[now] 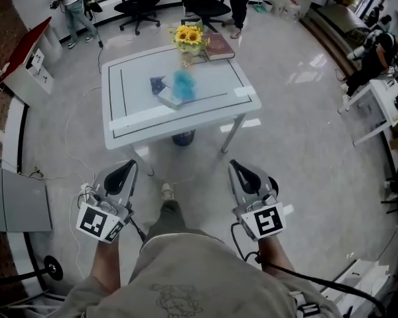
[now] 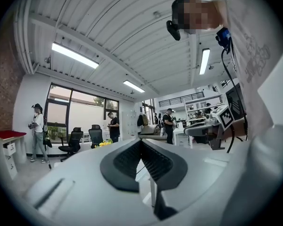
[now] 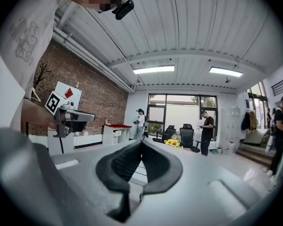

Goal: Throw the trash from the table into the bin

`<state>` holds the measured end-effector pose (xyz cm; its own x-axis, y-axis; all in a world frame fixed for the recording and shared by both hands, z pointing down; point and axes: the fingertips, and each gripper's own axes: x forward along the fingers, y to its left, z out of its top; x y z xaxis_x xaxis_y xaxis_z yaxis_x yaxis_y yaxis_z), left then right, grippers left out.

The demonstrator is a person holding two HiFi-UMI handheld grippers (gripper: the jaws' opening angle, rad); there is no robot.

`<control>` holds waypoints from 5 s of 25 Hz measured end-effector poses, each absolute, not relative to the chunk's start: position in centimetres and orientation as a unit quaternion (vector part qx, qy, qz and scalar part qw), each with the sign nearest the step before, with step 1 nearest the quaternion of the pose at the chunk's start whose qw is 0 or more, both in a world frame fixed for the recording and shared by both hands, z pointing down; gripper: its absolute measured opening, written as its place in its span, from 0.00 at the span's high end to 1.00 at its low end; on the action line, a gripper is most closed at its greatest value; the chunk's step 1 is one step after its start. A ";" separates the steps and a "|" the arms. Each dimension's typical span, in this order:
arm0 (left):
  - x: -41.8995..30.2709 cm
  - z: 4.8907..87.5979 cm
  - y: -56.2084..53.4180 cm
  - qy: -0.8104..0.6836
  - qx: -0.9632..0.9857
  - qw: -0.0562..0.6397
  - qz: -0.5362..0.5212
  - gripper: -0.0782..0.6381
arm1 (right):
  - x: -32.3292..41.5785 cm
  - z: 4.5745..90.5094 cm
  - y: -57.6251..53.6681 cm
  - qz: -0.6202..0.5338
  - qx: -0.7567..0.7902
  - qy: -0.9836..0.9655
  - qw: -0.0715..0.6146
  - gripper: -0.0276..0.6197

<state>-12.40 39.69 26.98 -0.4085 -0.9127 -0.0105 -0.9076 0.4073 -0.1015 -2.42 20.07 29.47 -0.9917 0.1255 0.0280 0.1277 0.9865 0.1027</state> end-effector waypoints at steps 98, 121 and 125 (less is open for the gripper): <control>-49.3 33.8 25.2 0.813 -0.576 -0.084 -0.019 0.90 | -46.4 35.1 10.0 -0.064 -0.150 -0.971 0.177 0.79; -51.5 50.2 21.6 0.772 -0.594 -0.226 -0.007 0.90 | -49.4 56.2 11.9 -0.053 -0.189 -0.906 0.375 0.69; -51.5 52.1 21.1 0.766 -0.594 -0.246 -0.005 0.90 | -49.2 59.0 11.9 -0.050 -0.188 -0.895 0.401 0.69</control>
<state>-51.50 21.06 52.13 -0.1738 -0.9073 0.3829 -0.9120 0.2950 0.2849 -49.20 11.86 59.04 -0.6070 0.2962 0.7374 0.3771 0.9242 -0.0609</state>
